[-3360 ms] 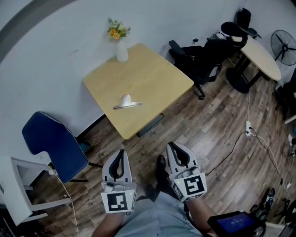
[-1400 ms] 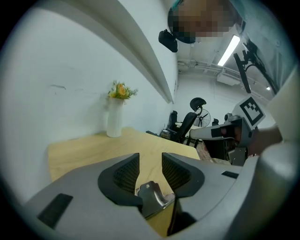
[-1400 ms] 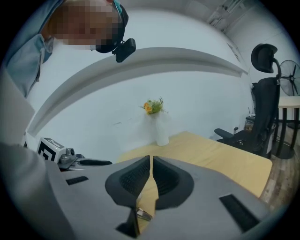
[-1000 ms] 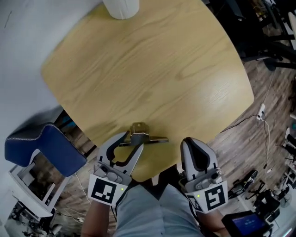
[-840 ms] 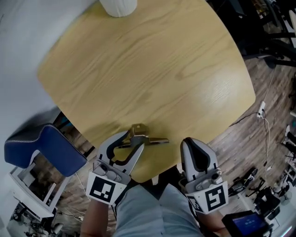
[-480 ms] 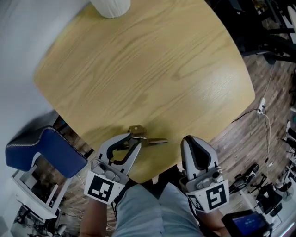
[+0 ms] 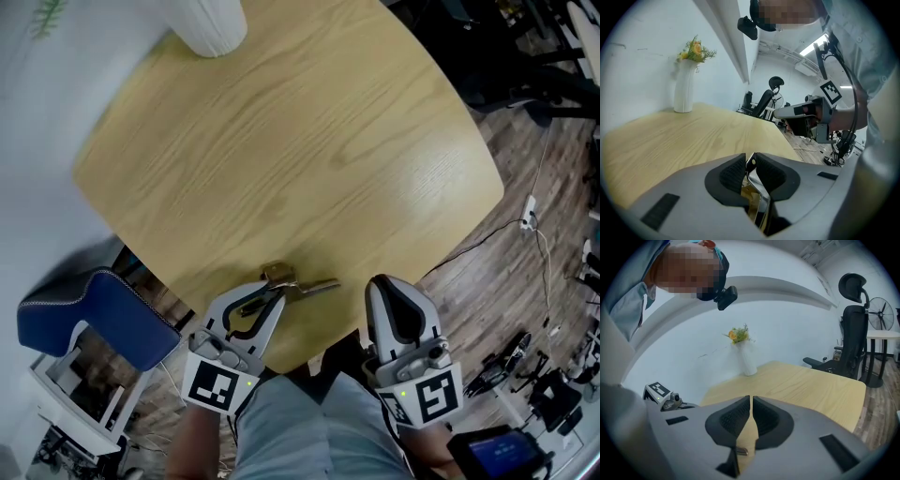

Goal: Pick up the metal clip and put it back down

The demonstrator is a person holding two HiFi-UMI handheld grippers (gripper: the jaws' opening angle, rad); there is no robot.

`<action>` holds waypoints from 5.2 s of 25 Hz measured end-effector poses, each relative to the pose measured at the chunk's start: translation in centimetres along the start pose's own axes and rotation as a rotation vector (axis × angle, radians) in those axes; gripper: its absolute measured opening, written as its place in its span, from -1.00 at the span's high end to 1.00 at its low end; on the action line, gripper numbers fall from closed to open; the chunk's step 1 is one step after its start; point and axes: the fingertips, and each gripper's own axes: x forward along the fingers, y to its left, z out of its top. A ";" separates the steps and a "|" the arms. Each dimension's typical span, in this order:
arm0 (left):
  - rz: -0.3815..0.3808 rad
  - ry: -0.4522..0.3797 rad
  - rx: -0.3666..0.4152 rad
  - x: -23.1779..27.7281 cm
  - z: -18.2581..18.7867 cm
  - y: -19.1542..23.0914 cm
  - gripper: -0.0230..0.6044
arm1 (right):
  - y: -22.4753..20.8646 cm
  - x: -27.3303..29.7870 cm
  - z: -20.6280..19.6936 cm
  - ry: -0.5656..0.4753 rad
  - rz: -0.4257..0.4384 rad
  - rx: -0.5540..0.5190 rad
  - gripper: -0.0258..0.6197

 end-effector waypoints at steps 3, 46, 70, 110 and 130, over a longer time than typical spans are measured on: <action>0.003 -0.008 0.001 0.1 0.8 -0.4 0.71 | -0.6 -0.5 0.5 -0.010 -0.006 0.003 0.77; 0.304 -0.396 0.085 -6.5 23.2 -19.4 0.86 | -2.0 -26.9 12.3 -0.347 0.035 -0.208 0.77; 0.021 -0.202 -0.001 18.7 22.2 -11.2 0.86 | -19.0 -21.4 10.6 -0.250 -0.276 -0.041 0.77; 0.326 -0.494 0.040 6.5 29.4 -15.2 0.84 | -15.5 -23.2 13.9 -0.351 -0.209 -0.168 0.77; 0.549 -0.633 0.130 -4.2 31.8 -23.0 0.87 | -7.7 -27.9 16.8 -0.452 -0.159 -0.349 0.77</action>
